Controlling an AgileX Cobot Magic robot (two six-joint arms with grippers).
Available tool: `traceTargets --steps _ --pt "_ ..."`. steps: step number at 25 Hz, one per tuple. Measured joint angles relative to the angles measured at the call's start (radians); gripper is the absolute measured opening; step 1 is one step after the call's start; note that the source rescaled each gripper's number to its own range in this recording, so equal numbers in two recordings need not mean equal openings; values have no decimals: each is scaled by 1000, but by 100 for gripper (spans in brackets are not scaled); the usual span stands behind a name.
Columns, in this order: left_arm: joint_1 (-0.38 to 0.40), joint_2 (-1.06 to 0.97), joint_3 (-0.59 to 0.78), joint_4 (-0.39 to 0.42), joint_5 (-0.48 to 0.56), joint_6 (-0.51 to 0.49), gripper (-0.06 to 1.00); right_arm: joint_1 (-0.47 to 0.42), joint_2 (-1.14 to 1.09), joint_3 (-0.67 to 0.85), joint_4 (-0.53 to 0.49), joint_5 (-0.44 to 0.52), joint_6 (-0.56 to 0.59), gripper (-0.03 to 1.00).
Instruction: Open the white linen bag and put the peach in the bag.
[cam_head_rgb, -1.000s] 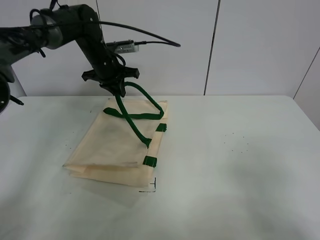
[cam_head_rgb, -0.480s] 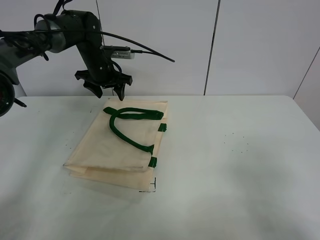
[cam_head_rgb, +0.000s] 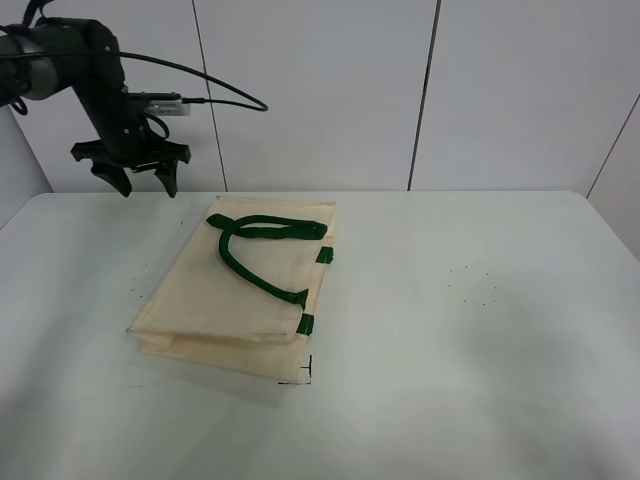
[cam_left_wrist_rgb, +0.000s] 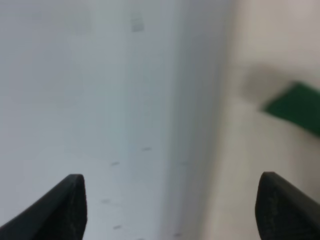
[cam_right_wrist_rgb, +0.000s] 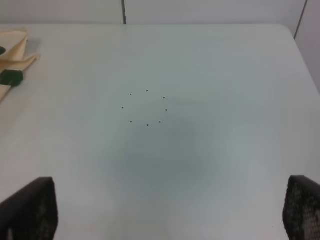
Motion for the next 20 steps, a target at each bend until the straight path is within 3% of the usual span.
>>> traceTargets --steps 3,7,20 --pt "57 -6 6 4 3 0 100 0 0 0 0 0 0 100" --pt "89 -86 122 3 -7 -2 100 0 0 0 0 0 0 100" --pt "90 -616 782 -10 1 -2 100 0 0 0 0 0 0 100"
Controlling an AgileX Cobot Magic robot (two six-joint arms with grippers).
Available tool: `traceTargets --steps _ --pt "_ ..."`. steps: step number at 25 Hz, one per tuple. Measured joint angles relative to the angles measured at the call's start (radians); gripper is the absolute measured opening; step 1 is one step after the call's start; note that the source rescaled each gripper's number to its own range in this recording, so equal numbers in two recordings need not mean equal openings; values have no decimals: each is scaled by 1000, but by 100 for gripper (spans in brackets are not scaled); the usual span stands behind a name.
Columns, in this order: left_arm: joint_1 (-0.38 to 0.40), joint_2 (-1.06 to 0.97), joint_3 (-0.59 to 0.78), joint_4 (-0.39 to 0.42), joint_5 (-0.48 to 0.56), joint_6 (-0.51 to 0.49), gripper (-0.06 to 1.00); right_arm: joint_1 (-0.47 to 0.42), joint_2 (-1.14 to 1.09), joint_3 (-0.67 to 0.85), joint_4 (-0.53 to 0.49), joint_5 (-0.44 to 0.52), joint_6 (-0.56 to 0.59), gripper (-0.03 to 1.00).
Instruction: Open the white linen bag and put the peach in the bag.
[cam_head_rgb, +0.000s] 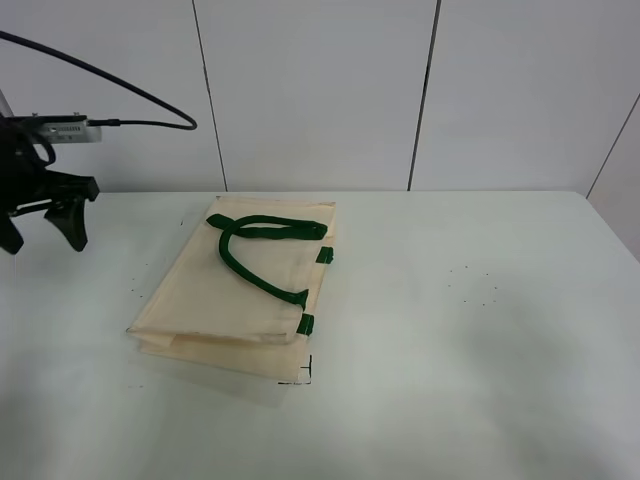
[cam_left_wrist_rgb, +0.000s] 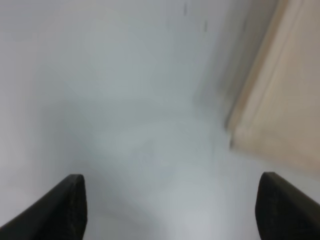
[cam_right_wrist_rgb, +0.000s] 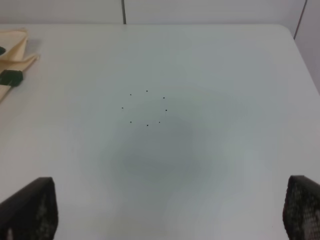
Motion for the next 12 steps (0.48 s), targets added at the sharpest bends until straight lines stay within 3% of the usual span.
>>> traceTargets --steps 12 --pt "0 -657 641 4 -23 6 100 0 0 0 0 0 0 100"
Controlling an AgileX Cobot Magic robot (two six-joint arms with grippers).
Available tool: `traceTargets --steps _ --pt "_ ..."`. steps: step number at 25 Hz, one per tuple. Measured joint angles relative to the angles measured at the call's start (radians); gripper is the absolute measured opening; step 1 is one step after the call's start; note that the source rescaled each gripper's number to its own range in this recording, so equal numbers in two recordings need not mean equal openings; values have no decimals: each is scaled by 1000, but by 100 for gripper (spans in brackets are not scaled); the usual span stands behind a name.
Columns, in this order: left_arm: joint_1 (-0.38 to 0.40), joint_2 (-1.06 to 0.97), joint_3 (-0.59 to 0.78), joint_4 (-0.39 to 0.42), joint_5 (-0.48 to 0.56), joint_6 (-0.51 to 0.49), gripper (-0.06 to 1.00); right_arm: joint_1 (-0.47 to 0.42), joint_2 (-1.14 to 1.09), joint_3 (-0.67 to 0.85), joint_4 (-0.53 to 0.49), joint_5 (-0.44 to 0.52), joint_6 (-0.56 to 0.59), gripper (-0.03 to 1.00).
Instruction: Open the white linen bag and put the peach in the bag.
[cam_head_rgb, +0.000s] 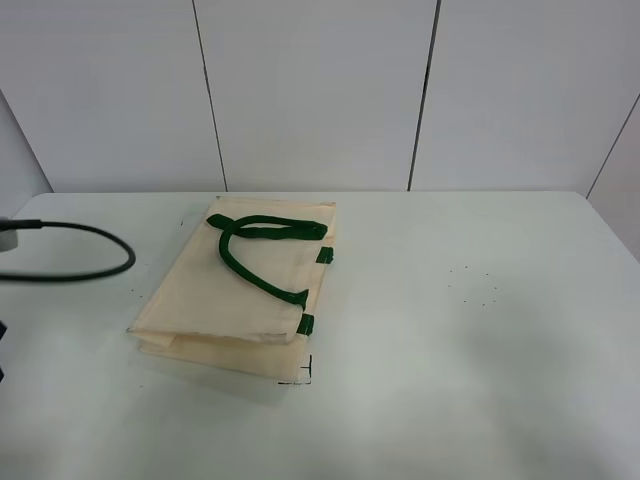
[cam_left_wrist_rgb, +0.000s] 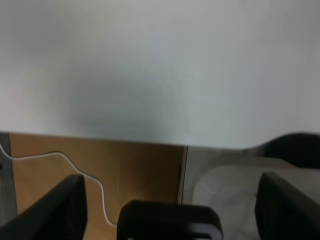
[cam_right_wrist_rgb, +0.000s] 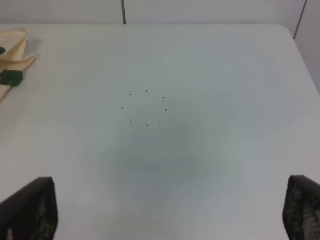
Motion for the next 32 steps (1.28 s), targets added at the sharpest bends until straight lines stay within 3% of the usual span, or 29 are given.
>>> traceTargets --steps 9,18,32 --pt "0 -439 219 0 -109 2 100 0 0 0 0 0 0 100" --pt "0 -824 235 -33 -111 43 100 0 0 0 -1 -1 0 100" --pt "0 -1030 240 -52 -109 61 100 0 0 0 -1 -1 0 100"
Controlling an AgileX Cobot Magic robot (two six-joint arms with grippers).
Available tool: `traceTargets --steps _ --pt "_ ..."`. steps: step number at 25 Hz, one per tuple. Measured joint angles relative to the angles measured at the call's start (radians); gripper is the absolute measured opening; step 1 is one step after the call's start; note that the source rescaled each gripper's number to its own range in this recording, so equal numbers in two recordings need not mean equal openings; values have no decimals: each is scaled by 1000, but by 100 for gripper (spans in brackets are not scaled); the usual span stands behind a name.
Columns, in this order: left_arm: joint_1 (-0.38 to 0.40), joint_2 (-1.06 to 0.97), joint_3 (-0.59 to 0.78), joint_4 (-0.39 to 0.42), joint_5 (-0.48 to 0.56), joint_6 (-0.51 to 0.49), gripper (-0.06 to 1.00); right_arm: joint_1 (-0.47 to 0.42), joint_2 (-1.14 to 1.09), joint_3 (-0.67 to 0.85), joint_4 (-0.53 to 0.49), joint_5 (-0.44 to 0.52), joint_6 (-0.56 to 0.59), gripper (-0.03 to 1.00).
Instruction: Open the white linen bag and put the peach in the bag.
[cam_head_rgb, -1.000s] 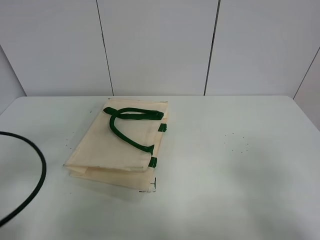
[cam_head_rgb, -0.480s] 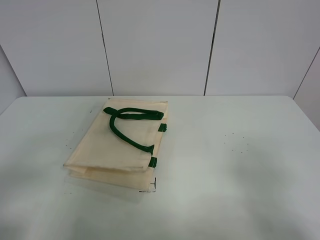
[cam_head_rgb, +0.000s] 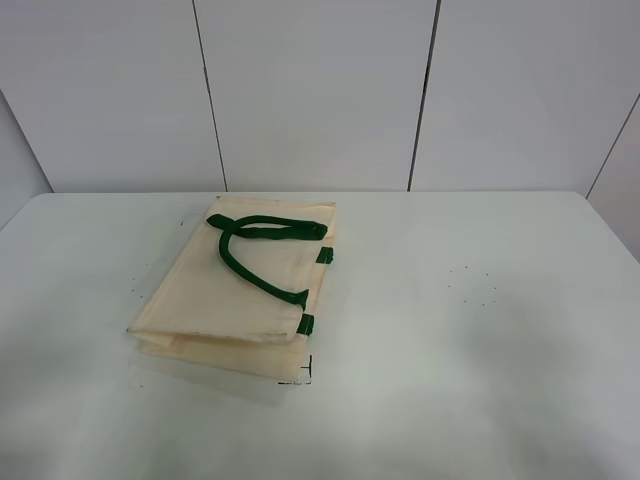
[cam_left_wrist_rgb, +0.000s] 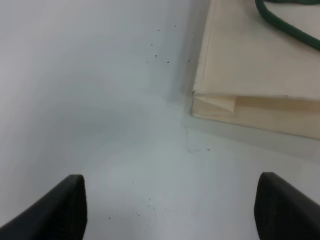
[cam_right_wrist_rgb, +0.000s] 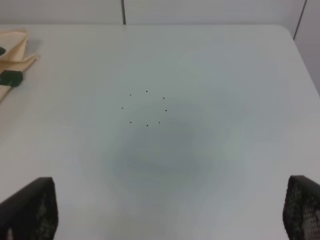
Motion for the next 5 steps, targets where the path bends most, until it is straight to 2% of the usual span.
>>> traceTargets --steps 5 --pt "0 -3 0 0 -1 0 100 0 0 0 0 0 0 100"
